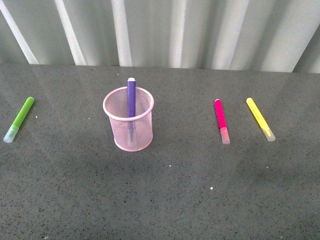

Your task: Insert purple and pink pens into pink cup

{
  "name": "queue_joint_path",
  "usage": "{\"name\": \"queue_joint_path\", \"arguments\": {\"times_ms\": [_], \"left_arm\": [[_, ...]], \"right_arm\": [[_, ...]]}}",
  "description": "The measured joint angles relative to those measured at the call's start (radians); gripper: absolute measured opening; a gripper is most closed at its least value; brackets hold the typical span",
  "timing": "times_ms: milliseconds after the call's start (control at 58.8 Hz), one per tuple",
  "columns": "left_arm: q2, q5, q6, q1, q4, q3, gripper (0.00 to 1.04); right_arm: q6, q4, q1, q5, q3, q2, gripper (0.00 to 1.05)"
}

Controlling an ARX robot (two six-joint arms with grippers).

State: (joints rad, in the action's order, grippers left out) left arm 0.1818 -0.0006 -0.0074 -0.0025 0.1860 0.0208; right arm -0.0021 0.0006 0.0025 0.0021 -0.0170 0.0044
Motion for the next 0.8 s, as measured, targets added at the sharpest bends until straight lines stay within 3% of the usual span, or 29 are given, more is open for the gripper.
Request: {"name": "queue_joint_path", "arguments": {"times_ms": [136,442,800], "left_arm": [[-0.142,0.000,0.000,0.000,-0.174,0.000,0.04],[-0.177,0.000,-0.001,0.000,-0.185,0.000,0.05],[-0.178,0.000,0.000,0.000,-0.185,0.000,0.67]], "right_arm": [[0.000,0.000,0.000,0.000,0.000,0.000,0.98],[0.000,0.000,0.000,0.000,0.000,0.000,0.98],[0.000,0.000,0.000,0.000,0.000,0.000,0.98]]}}
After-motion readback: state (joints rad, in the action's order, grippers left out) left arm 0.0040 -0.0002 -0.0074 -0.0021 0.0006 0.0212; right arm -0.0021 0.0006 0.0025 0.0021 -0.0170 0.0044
